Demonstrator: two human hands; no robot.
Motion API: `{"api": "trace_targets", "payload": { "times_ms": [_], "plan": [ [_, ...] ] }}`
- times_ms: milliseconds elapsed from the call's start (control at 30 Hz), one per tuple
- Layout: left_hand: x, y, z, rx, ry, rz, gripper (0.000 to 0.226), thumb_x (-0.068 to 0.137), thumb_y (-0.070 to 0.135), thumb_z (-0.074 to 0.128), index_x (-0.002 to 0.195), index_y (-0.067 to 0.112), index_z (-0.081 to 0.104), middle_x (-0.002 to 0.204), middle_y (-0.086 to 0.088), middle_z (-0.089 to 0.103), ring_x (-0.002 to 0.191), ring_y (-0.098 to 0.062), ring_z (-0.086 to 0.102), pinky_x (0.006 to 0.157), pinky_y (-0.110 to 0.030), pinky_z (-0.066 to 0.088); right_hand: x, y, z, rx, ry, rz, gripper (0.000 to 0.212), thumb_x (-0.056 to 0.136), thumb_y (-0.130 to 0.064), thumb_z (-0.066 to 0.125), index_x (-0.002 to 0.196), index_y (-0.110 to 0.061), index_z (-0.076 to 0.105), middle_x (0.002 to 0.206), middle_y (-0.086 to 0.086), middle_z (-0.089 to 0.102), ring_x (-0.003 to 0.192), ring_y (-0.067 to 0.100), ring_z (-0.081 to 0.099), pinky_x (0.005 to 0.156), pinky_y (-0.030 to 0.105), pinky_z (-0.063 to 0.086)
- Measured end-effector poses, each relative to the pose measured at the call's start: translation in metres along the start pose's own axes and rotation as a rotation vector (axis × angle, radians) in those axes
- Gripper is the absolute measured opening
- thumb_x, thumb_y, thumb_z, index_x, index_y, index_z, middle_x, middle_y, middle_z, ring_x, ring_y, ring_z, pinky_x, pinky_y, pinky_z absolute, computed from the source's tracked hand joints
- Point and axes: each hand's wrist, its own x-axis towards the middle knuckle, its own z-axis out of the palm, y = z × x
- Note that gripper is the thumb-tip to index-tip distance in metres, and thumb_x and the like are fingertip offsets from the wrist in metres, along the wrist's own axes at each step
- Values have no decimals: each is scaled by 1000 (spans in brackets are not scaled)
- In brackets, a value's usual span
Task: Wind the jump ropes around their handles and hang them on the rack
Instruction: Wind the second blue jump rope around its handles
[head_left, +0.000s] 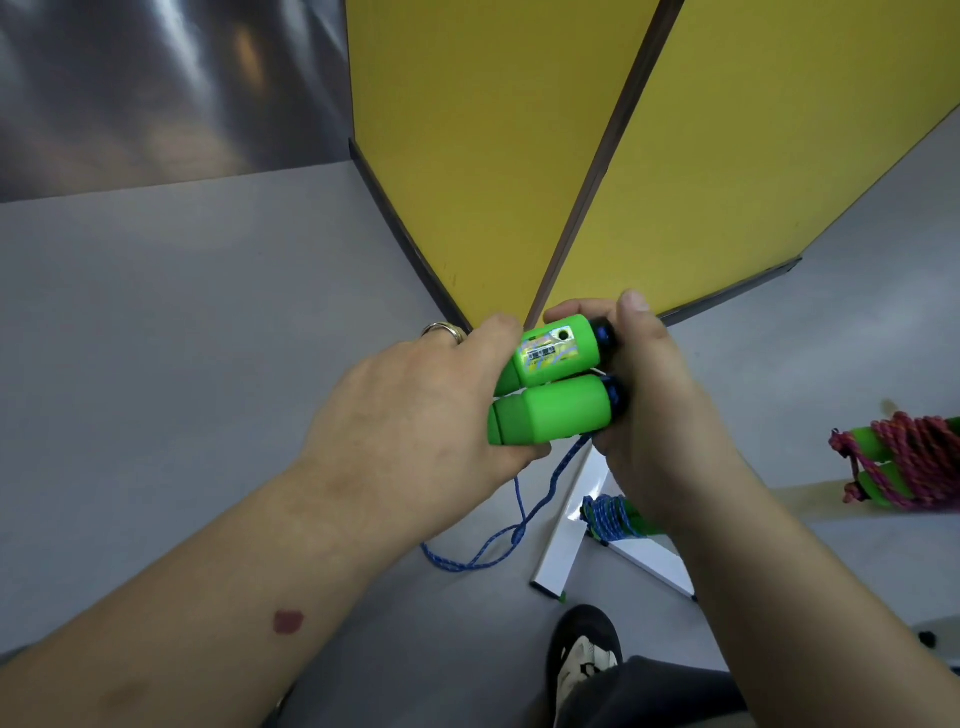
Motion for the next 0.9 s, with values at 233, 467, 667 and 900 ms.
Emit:
{"api": "trace_targets", "payload": {
  "times_ms": [233, 467, 667, 900],
  "plan": [
    [6, -9, -20, -347, -100, -176, 51, 75, 72, 70, 99, 35, 43, 83, 10, 59, 73, -6, 56, 59, -32, 44, 13, 12, -15, -87, -32, 97, 37, 91, -43, 43, 86, -27, 77, 88, -1, 73, 97, 22, 65, 110, 60, 40],
    [10, -26, -14, -180, -178, -309, 55, 80, 74, 66, 92, 30, 36, 84, 5, 54, 72, -10, 51, 56, -33, 35, -10, 0, -10, -1008, -207, -168, 31, 102, -42, 45, 89, -19, 60, 61, 2, 42, 57, 17, 41, 56, 46, 41],
    [5, -22, -7, 71, -329, -227, 56, 77, 72, 70, 95, 34, 34, 83, 7, 49, 68, -14, 48, 54, -32, 32, -16, -23, -8, -833, -384, -90, 32, 100, -37, 56, 84, -13, 67, 57, 1, 42, 54, 10, 37, 53, 33, 33],
    [-2, -12, -14, 135, -528, 62, 53, 74, 73, 71, 98, 41, 38, 88, 11, 52, 73, -4, 50, 59, -30, 40, -2, -15, -24, -563, -318, 84, 34, 92, -34, 70, 70, -12, 58, 57, -2, 35, 52, 16, 26, 49, 28, 22]
  ]
}}
